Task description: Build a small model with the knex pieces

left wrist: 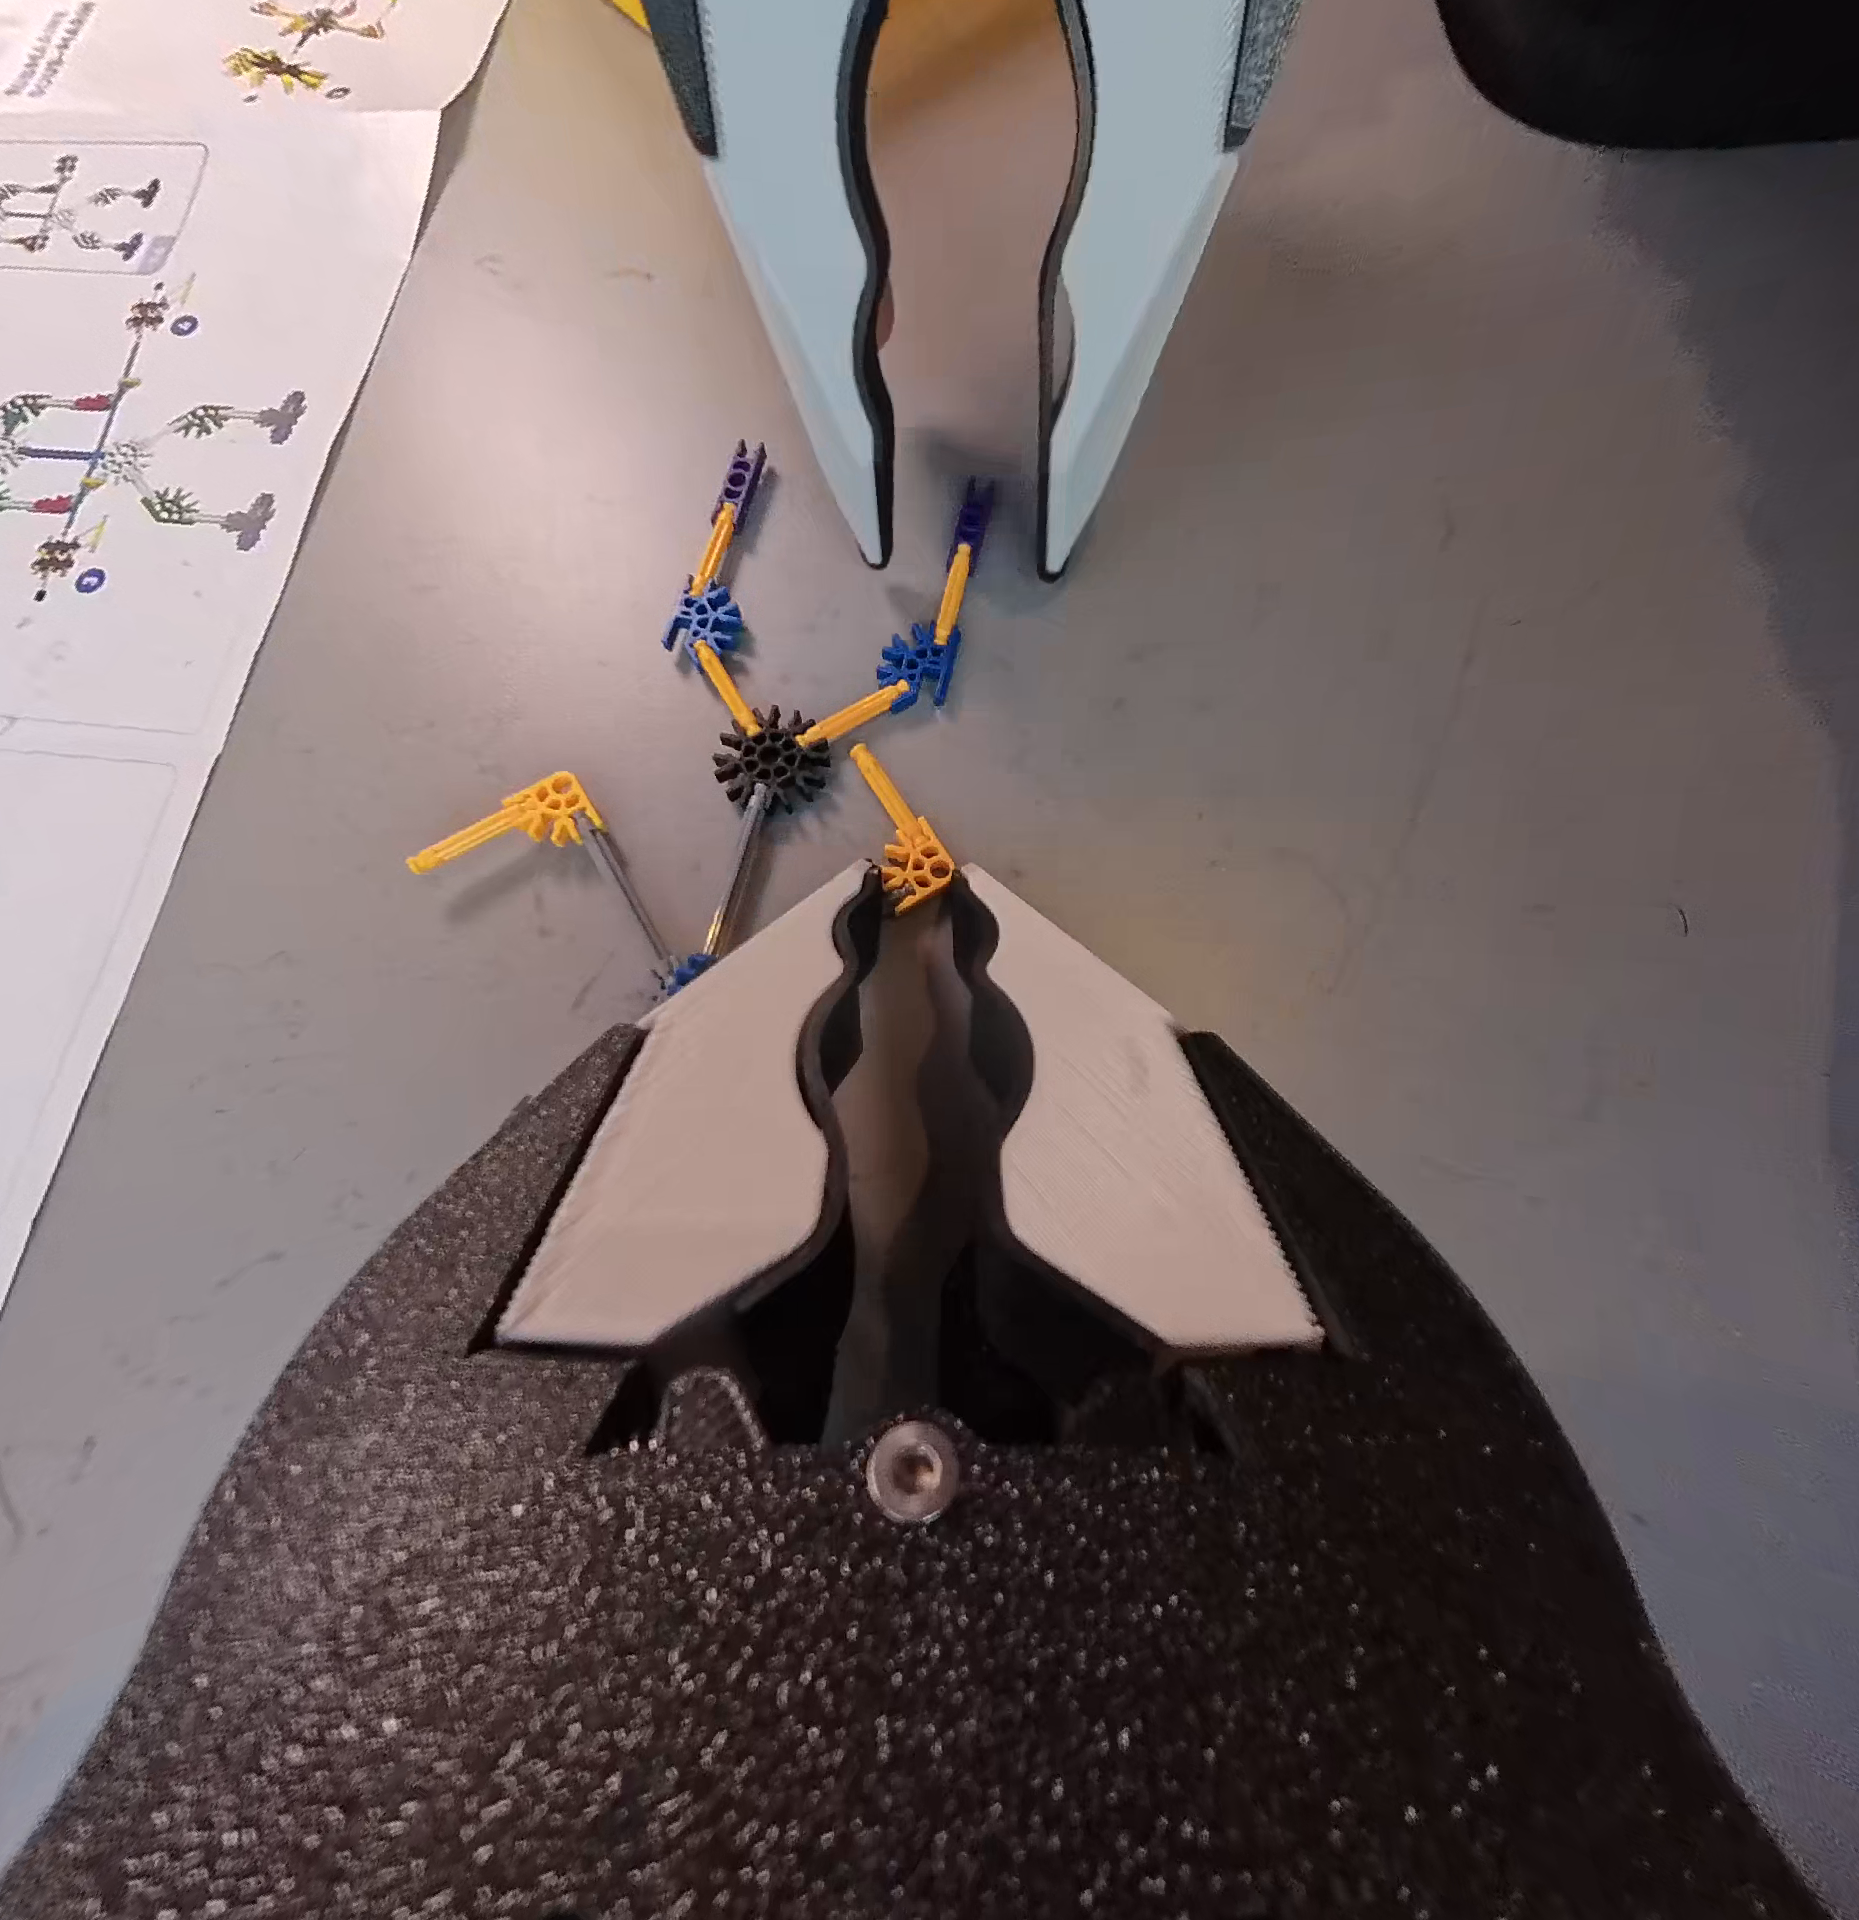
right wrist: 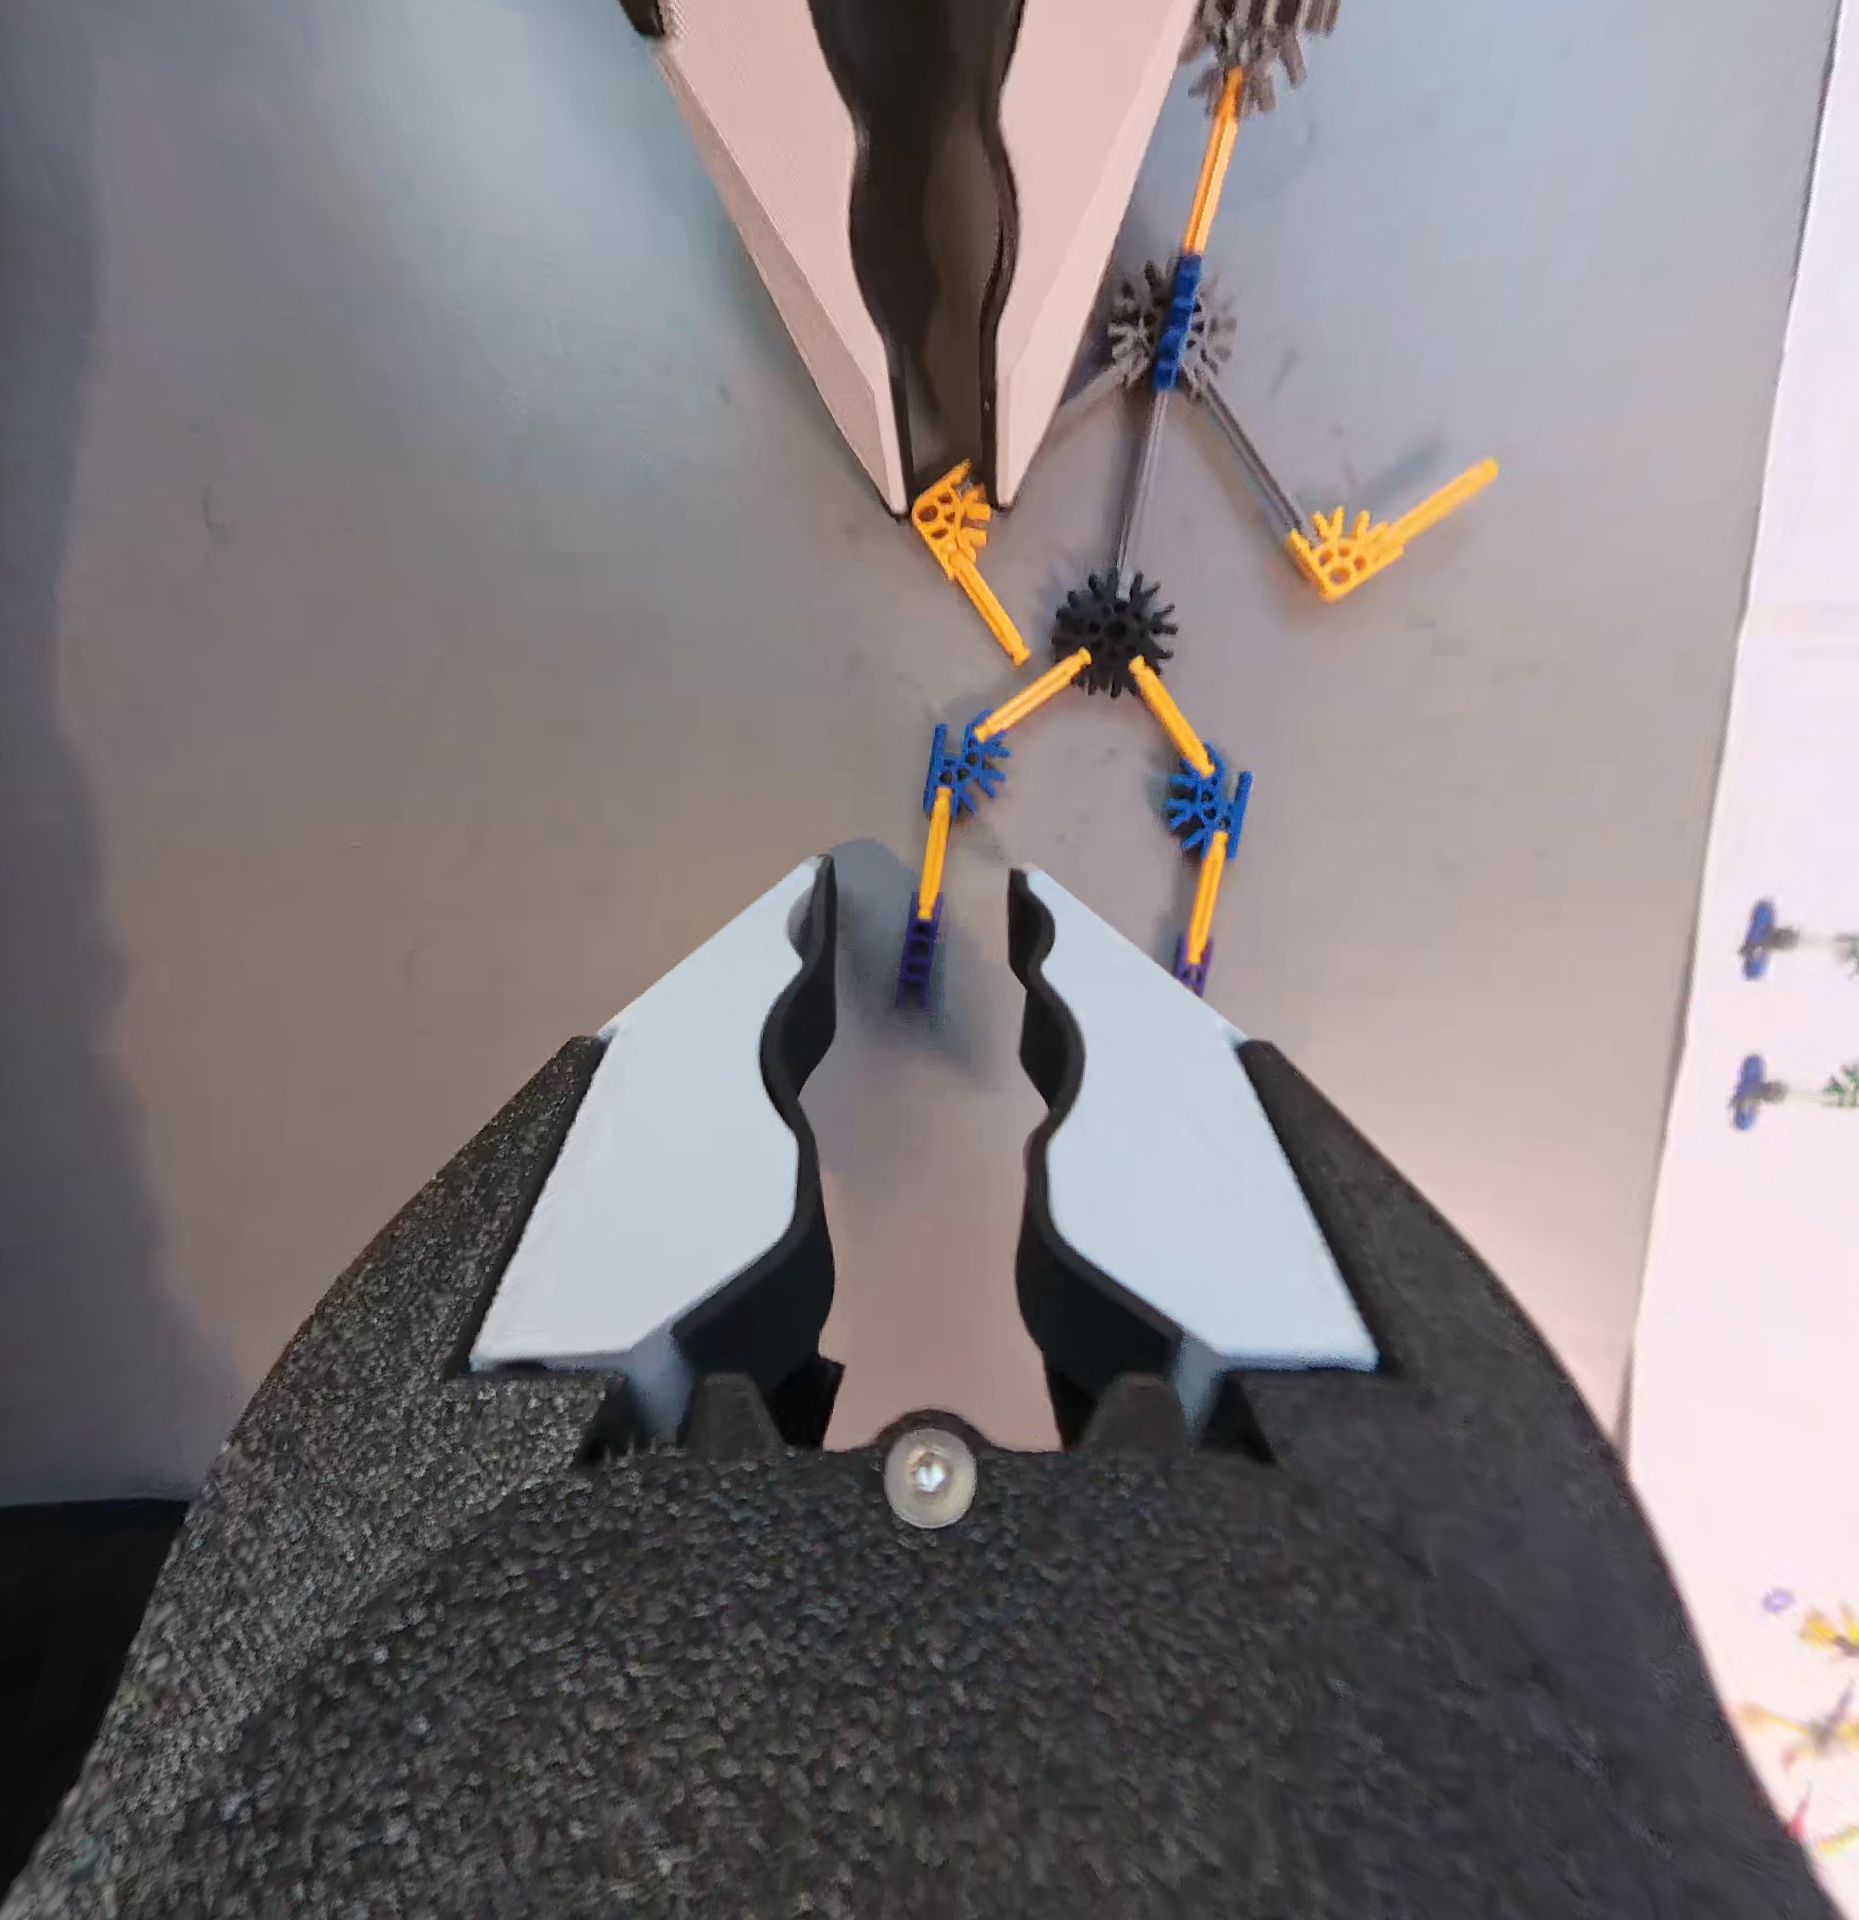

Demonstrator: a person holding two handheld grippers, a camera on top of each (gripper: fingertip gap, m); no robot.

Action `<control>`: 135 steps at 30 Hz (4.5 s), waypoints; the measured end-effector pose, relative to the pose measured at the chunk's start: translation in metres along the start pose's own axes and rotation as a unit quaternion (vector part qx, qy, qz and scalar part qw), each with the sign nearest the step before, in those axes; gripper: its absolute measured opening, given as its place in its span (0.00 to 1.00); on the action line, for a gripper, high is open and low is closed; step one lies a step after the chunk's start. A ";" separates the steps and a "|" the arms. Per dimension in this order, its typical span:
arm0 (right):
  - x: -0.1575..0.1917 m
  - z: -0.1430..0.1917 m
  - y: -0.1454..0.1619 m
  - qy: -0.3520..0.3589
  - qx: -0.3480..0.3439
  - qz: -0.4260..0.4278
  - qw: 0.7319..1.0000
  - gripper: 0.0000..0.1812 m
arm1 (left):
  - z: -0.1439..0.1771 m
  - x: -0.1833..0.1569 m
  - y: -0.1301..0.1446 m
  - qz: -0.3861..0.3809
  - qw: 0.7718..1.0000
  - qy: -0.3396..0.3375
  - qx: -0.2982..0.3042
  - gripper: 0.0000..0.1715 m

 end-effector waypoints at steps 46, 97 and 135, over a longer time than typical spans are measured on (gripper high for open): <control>0.021 -0.015 -0.019 0.068 -0.111 -0.173 0.976 0.05 | 0.026 0.042 0.021 0.022 0.998 -0.065 -0.004 0.11; -0.035 0.014 0.004 0.217 -0.207 -0.179 0.937 0.13 | 0.036 0.062 0.015 0.013 0.999 -0.004 -0.042 0.08; -0.039 0.025 -0.004 0.226 -0.258 -0.217 0.914 0.14 | -0.001 0.007 -0.002 -0.053 0.998 -0.027 0.005 0.08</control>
Point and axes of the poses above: each gripper's, where its closed fingertips meet, z back along the fingers, y out of its underside, x = y × z across the jaws, the point moved 3 cm from there along z, back along the fingers, and after that the axes turned 1 degree about -z, right-handed, at the moved point
